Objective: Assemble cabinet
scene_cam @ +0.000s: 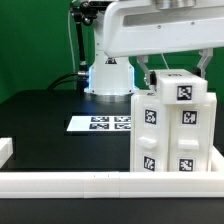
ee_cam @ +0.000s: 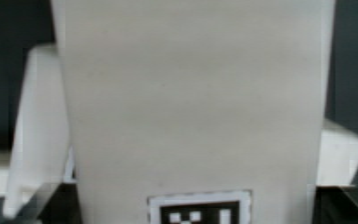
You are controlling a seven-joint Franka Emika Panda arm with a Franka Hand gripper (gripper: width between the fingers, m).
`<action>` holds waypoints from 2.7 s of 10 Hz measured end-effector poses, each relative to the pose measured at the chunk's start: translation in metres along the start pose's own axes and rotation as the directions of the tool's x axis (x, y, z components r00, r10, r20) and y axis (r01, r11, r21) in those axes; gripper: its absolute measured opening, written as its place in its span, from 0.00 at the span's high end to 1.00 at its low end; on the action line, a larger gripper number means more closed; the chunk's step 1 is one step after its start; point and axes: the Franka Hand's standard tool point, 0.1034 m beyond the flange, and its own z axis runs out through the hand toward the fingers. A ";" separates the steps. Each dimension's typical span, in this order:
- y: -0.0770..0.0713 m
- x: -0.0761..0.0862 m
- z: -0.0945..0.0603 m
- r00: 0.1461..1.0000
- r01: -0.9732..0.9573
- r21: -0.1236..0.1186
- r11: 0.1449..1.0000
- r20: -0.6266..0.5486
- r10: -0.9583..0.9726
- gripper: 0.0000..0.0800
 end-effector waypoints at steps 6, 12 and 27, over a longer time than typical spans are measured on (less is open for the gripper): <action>-0.003 -0.002 0.002 0.866 -0.500 0.018 0.866 0.016 0.500 0.31; -0.008 0.007 0.002 0.437 -0.897 0.089 0.433 0.033 0.899 0.31; -0.022 0.021 -0.028 -0.137 -0.969 0.183 -0.163 0.147 0.980 0.19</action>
Offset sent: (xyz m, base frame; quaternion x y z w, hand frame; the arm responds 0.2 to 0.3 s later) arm 0.0000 0.0000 0.0000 0.0000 0.0000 0.1938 0.9810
